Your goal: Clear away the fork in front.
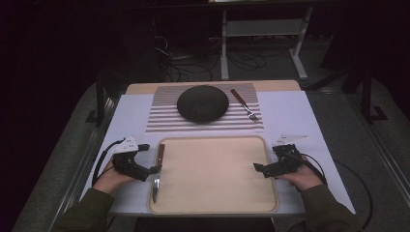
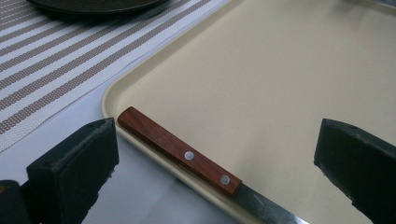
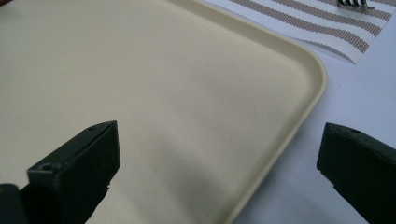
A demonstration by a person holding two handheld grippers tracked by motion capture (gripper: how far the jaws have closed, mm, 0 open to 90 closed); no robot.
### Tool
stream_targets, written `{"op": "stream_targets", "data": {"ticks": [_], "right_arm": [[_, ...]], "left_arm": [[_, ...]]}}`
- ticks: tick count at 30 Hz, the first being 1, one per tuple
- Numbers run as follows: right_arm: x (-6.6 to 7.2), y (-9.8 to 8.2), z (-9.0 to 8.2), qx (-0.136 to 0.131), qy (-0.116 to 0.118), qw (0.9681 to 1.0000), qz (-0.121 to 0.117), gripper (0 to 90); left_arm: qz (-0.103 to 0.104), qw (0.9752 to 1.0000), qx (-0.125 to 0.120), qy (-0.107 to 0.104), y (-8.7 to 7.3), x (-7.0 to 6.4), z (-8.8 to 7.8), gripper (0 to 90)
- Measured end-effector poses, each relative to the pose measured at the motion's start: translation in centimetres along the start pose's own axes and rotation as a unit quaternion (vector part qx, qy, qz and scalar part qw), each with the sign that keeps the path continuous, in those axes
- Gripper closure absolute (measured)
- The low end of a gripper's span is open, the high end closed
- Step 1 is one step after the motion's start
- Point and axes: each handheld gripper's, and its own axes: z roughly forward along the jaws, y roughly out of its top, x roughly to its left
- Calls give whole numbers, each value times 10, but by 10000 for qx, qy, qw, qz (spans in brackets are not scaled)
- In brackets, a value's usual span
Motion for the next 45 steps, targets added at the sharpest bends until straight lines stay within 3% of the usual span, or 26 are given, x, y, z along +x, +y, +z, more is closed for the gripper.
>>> {"op": "stream_targets", "data": {"ticks": [4, 11, 20, 30, 45], "right_arm": [[-2, 9, 2, 68, -26, 10000, -58, 0], [-8, 26, 7, 371, -81, 9991, -164, 0], [-18, 57, 16, 448, -164, 9987, -183, 20], [-36, 83, 34, 559, -418, 9975, -88, 57], [-59, 117, 57, 752, -475, 9960, -61, 157]], "left_arm": [[4, 10000, 3, -68, 0, -1, 1, 0], [-232, 9996, 150, -95, -1, -1, 1, 0], [-190, 9997, 138, -83, -1, -2, 0, 0], [-217, 9996, 132, -104, 0, -3, 0, 0], [-222, 9996, 123, -109, 0, -3, -1, 0]]}}
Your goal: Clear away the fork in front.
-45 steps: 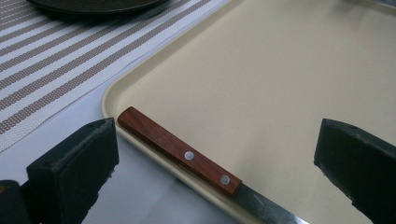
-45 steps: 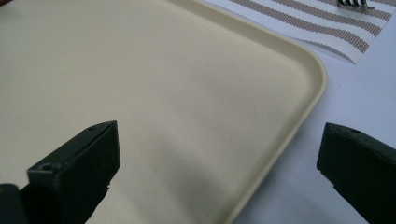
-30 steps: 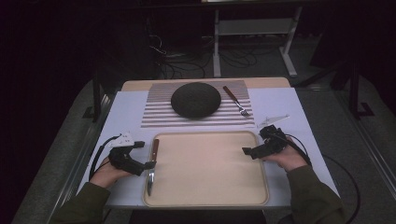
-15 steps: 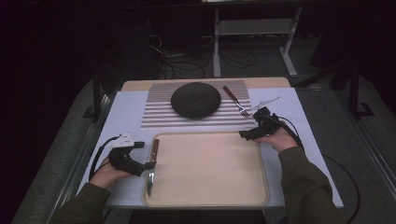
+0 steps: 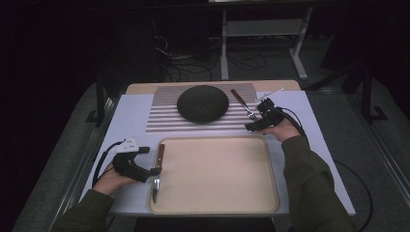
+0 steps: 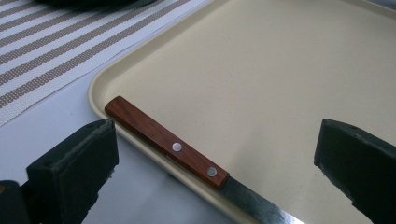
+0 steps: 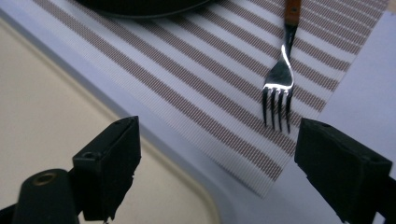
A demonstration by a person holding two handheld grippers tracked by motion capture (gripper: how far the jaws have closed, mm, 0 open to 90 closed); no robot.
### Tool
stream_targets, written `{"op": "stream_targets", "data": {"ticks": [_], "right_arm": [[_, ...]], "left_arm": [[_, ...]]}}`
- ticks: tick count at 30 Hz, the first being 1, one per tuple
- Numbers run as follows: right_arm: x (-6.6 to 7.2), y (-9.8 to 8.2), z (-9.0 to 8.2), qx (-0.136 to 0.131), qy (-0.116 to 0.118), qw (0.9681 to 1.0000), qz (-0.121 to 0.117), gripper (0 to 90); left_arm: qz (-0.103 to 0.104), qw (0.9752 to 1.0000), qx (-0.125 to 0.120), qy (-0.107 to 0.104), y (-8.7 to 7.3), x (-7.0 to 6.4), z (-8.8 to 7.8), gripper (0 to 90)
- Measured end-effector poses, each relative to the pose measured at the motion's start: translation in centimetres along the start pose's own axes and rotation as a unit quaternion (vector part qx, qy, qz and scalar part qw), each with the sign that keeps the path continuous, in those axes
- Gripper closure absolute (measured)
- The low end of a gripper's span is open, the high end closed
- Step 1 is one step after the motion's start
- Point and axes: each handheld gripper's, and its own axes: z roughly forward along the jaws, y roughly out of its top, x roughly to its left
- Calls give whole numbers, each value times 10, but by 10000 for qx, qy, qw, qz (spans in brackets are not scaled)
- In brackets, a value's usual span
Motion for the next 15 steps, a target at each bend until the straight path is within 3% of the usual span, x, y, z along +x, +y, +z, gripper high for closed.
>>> {"op": "stream_targets", "data": {"ticks": [8, 15], "right_arm": [[-15, 22, 5, 103, 17, 9999, 85, 250], [-26, 37, 20, 349, -28, 9994, 71, 370]], "left_arm": [[3, 10000, 3, -14, 0, 0, 0, 0], [-4, 10000, -5, -22, 0, 0, 0, 0]]}}
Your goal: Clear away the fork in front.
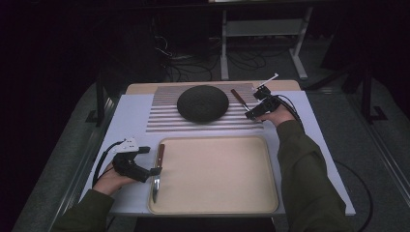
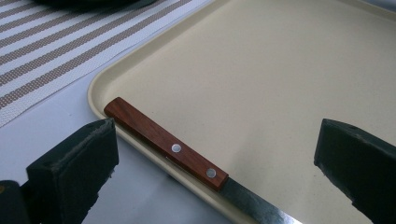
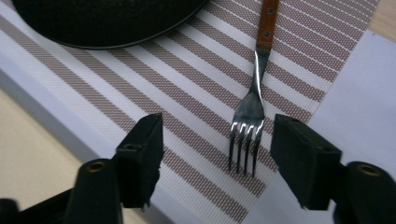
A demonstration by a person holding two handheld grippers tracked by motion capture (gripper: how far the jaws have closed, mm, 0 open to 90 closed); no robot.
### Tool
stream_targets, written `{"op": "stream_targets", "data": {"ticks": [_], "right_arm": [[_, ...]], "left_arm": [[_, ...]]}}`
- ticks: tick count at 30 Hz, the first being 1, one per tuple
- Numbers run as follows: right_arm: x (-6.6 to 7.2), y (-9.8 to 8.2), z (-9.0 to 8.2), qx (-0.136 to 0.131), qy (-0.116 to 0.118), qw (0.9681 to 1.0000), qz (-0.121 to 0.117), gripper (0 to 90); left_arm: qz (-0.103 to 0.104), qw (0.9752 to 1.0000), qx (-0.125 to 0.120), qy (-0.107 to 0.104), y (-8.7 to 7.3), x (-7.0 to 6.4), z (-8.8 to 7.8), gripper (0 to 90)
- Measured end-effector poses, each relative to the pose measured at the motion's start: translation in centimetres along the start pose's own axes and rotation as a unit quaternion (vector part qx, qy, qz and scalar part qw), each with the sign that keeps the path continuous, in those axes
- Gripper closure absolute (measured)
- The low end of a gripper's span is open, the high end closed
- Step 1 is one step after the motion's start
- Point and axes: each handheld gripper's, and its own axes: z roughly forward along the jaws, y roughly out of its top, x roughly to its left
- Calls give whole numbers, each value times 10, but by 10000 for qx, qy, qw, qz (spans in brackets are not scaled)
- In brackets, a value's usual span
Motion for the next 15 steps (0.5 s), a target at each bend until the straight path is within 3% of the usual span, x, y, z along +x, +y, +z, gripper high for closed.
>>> {"op": "stream_targets", "data": {"ticks": [11, 15], "right_arm": [[-16, 26, 26, 304, 94, 9994, 155, 519], [-18, 32, 34, 360, -9, 9993, 79, 571]], "left_arm": [[-24, 10000, -35, -20, 0, 1, 0, 0], [-26, 10000, -32, -26, 0, 1, 0, 0]]}}
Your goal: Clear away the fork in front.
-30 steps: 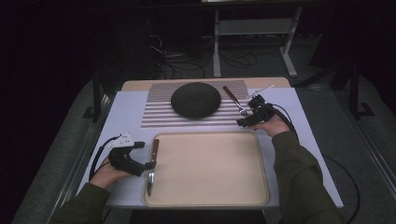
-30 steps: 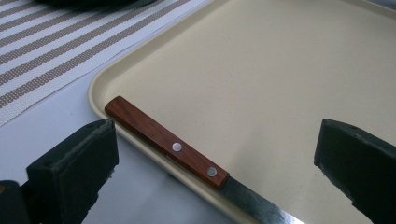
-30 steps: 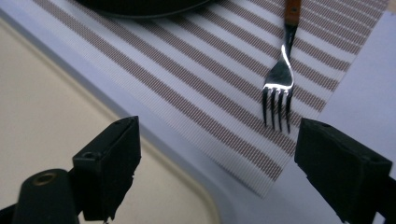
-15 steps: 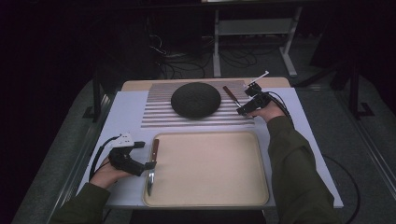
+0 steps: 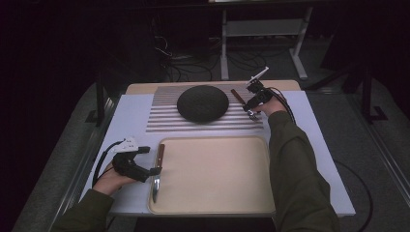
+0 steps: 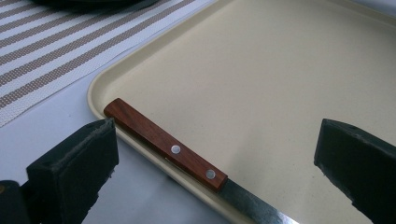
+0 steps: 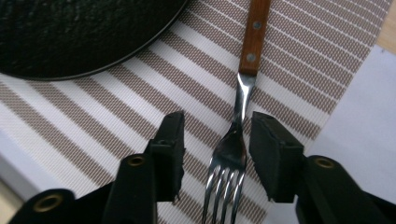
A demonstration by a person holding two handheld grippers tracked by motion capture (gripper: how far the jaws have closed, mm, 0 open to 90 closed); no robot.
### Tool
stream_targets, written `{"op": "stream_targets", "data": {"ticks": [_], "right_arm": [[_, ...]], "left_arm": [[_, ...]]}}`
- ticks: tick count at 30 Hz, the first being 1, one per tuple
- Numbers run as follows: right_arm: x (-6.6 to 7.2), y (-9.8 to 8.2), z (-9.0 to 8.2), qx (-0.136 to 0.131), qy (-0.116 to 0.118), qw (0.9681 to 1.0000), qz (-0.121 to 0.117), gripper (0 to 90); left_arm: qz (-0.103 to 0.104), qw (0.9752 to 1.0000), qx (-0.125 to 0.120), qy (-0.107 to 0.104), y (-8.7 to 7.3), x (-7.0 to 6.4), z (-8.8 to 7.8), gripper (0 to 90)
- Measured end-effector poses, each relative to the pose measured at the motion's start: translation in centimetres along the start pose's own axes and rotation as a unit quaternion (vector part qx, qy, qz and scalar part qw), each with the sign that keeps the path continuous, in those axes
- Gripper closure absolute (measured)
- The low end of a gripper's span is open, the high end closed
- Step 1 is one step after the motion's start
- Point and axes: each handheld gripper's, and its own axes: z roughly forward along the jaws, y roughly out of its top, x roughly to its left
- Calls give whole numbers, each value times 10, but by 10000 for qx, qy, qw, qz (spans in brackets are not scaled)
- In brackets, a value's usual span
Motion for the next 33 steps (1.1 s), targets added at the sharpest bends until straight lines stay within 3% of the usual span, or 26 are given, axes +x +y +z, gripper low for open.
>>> {"op": "stream_targets", "data": {"ticks": [9, 14, 33], "right_arm": [[-3, 11, 19, 136, -160, 9997, -123, 616], [-8, 10, 28, 191, -198, 9996, -74, 647], [-12, 7, 36, 208, -159, 9996, 49, 774]], "left_arm": [[-21, 10000, -6, -2, 0, 0, 0, 0], [-21, 10000, 2, -7, -1, 1, 0, 0], [-19, 10000, 10, -17, -1, 1, 0, 0]]}}
